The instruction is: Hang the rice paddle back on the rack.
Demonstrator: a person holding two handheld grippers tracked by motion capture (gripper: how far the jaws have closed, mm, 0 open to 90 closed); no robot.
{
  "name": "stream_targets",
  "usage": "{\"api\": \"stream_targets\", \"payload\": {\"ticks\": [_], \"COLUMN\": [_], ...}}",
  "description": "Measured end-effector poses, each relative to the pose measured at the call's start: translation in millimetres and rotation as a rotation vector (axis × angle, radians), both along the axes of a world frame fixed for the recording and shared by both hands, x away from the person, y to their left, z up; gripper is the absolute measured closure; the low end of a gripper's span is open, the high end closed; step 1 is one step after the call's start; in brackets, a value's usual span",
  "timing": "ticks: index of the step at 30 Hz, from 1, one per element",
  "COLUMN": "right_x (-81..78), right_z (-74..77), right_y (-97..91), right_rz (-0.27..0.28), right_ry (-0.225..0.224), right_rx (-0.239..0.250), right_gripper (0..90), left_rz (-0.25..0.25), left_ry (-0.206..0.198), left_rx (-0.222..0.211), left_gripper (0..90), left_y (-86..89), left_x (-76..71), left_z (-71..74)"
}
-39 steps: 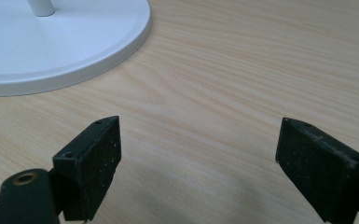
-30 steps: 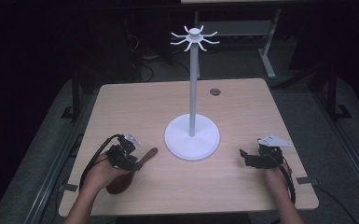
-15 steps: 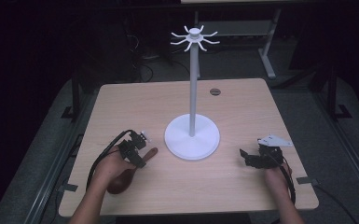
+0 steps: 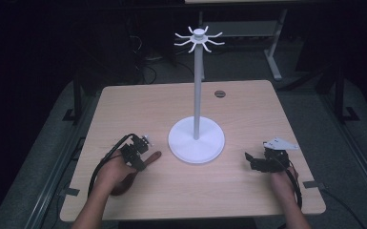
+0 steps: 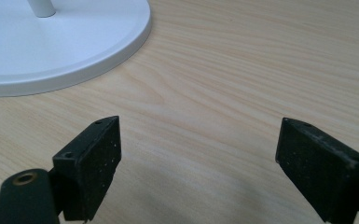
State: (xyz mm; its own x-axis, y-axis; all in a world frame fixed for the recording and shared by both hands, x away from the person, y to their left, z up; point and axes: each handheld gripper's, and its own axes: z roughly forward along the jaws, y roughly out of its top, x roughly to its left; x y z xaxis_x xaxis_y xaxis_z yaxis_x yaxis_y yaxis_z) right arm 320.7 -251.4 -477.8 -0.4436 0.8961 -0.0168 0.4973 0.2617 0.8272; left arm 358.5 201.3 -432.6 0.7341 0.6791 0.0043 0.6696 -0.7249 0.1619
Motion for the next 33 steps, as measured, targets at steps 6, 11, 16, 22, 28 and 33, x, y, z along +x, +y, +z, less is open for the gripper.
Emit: {"api": "stream_targets", "payload": {"ticks": [6,11,16,22,28,33], "right_x": [0.1,0.1,0.0,0.0,-0.1,-0.1], "right_z": [0.0,0.0,0.1,0.1,0.1,0.1], "right_y": [-0.1,-0.4,-0.2,-0.3,-0.2,-0.3], "right_rz": [0.001,0.000,0.000,0.000,0.000,0.000], "right_ry": [0.000,0.001,0.000,0.000,-0.001,-0.001], "right_rx": [0.000,0.001,0.001,0.001,0.001,0.002], "right_gripper": [13.7,13.7,13.7,13.7,13.7,13.7], "left_rz": [-0.002,0.016,0.038,0.042,0.048,0.072], "left_ry": [-0.002,-0.007,-0.049,-0.114,-0.224,-0.302], "left_rx": [-0.011,-0.061,-0.144,-0.292,-0.468,-0.587], "left_gripper": [77.9,77.9,78.0,78.0,78.0,78.0], "left_y": [2.0,9.8,18.2,29.8,43.6,53.2], "left_x": [-0.3,0.1,-1.4,-3.4,-6.2,-10.4], "left_z": [0.1,1.5,10.4,20.1,27.2,30.3]}}
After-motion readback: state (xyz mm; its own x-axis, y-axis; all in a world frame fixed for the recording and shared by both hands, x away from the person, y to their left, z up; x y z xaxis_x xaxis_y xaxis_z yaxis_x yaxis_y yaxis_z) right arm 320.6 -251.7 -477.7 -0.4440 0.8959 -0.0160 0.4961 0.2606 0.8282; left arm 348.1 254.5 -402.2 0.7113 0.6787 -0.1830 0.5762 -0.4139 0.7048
